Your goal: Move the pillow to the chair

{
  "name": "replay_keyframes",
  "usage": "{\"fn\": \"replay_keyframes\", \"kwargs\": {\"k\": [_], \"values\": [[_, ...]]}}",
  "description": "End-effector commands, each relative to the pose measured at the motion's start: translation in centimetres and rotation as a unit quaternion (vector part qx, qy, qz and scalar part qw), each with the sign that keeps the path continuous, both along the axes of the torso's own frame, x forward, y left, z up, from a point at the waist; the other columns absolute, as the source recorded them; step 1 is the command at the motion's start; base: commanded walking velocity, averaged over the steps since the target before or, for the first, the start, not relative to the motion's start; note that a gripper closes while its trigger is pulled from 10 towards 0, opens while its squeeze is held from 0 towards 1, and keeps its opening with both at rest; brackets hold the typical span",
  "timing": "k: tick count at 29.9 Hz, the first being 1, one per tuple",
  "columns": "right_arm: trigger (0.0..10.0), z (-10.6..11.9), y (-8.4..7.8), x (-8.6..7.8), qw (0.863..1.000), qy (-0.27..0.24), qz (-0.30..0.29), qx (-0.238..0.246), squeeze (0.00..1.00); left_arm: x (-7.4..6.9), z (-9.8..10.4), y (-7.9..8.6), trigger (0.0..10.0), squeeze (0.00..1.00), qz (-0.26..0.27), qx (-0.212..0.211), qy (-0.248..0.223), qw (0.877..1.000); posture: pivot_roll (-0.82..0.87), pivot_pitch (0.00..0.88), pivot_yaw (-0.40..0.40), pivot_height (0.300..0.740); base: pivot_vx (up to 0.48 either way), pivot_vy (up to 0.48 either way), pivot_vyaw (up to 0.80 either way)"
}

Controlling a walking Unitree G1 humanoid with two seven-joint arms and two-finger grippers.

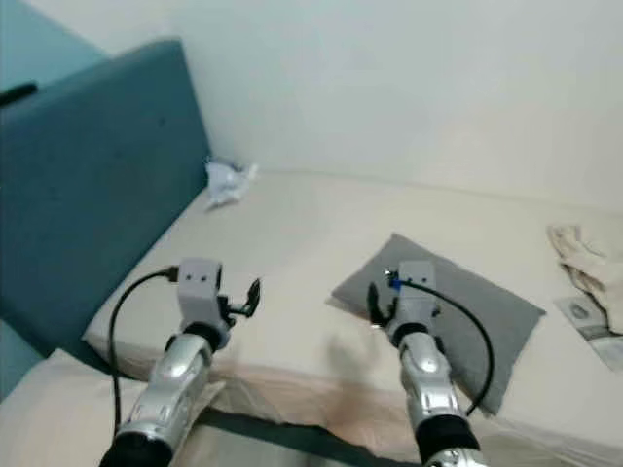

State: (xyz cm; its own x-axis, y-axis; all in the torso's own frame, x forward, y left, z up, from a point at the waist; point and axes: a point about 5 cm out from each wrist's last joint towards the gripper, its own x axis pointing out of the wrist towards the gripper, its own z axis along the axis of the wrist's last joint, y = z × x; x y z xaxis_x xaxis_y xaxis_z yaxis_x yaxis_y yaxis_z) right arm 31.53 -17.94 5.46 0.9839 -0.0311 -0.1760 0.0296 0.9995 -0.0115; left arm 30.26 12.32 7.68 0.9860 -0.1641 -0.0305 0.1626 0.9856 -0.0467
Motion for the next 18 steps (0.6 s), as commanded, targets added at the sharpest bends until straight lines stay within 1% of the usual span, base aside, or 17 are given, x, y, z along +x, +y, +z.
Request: {"fn": "replay_keyframes", "kwargs": {"k": [1,16,17,18], "values": [[10.0,-0.47,0.49,-0.31,1.0,0.009,0.004,0.004,0.0,-0.12,-0.54,0.25,10.0,0.0,0.001,0.003,0.014,1.0,-0.03,0.005,0.016,0.74,0.0,0.0,-0.8],[10.0,-0.03,-0.29,-0.11,1.0,0.001,-0.001,-0.003,0.0,0.06,-0.55,0.32,10.0,0.0,0.005,0.008,0.014,1.0,-0.03,0.015,0.019,0.74,0.0,0.0,-0.8],[10.0,0.14,-0.22,-0.04,1.0,-0.005,0.008,-0.006,0.0,0.06,-0.54,0.33,10.0,0.0,0.005,0.007,0.014,1.0,-0.03,0.015,0.019,0.74,0.0,0.0,-0.8],[10.0,0.19,-0.1,0.02,1.0,-0.005,0.018,-0.022,0.0,0.07,-0.54,0.35,10.0,0.0,0.006,0.007,0.014,1.0,-0.03,0.015,0.021,0.74,0.0,0.0,0.0]]}}
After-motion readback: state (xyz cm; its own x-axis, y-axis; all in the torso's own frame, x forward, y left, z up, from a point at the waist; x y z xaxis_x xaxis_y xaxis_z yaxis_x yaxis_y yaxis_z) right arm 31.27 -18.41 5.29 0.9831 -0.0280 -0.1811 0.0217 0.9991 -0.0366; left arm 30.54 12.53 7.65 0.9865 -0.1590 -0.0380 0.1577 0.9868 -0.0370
